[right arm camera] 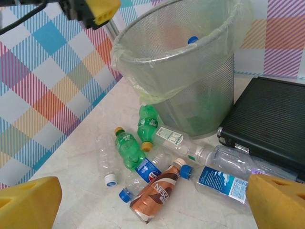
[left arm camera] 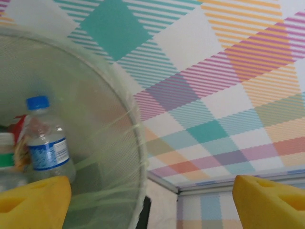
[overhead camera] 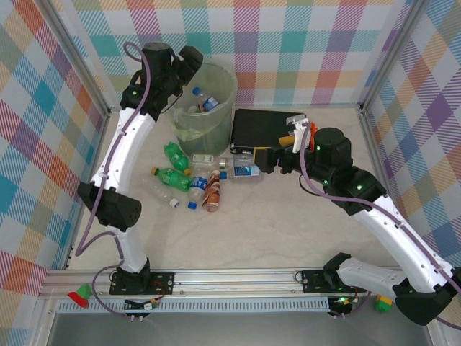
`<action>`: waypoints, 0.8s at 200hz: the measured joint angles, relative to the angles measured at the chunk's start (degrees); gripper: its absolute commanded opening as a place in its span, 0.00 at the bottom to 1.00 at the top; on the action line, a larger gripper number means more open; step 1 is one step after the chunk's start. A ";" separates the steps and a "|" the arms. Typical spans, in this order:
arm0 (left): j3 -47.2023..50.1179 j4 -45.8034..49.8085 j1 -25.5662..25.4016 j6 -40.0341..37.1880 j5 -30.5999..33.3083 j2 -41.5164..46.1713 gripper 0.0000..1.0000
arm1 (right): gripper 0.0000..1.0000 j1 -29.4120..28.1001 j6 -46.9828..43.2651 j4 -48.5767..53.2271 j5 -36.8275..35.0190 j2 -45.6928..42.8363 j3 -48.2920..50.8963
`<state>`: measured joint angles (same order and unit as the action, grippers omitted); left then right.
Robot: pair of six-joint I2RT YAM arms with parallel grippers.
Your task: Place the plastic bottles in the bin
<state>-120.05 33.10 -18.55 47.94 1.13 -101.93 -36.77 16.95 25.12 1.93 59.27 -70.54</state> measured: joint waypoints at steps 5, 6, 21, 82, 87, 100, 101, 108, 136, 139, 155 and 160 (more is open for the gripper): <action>1.81 0.17 -0.20 -0.55 0.04 1.42 0.92 | 0.99 0.00 0.17 0.00 0.00 0.31 0.20; 2.03 0.20 -0.22 -0.59 0.04 1.60 0.92 | 0.99 0.00 0.22 0.00 0.00 0.33 0.24; 7.10 0.94 -0.87 -1.84 0.48 5.95 0.95 | 0.99 0.00 0.96 0.04 0.02 1.66 0.87; 24.17 6.21 -1.97 -6.38 3.17 24.72 1.00 | 0.99 0.26 7.06 0.44 -0.72 9.84 1.33; 25.18 6.80 -2.03 -6.91 3.37 25.92 1.00 | 0.99 0.46 8.00 0.46 -0.81 10.67 1.33; 27.56 8.85 -2.08 -8.07 3.74 28.96 1.00 | 0.99 0.87 10.40 0.46 -0.76 13.14 1.33; 27.67 8.94 -2.08 -8.13 3.76 29.09 1.00 | 0.99 0.90 10.73 0.46 -0.72 13.40 1.33; 28.89 10.12 -2.08 -8.83 4.02 30.49 1.00 | 0.99 1.16 12.35 0.42 -0.42 14.91 1.33; 32.54 15.06 -2.08 -12.09 4.07 34.16 1.00 | 0.94 1.95 20.94 -0.04 0.04 20.35 1.51; 32.79 15.52 -2.10 -12.50 4.02 34.36 1.00 | 0.93 1.97 21.86 -0.09 0.04 20.92 1.51; 34.07 17.79 -2.12 -14.43 3.67 35.21 0.99 | 0.89 2.25 28.35 -0.59 0.00 23.96 1.51; 34.56 18.36 -2.14 -15.10 3.39 35.47 1.00 | 0.88 2.27 30.32 -0.68 0.00 24.96 1.51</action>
<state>-85.49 51.46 -20.69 32.84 4.51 -66.46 -34.50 47.27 24.45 1.93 84.23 -69.04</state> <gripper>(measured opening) 0.995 0.900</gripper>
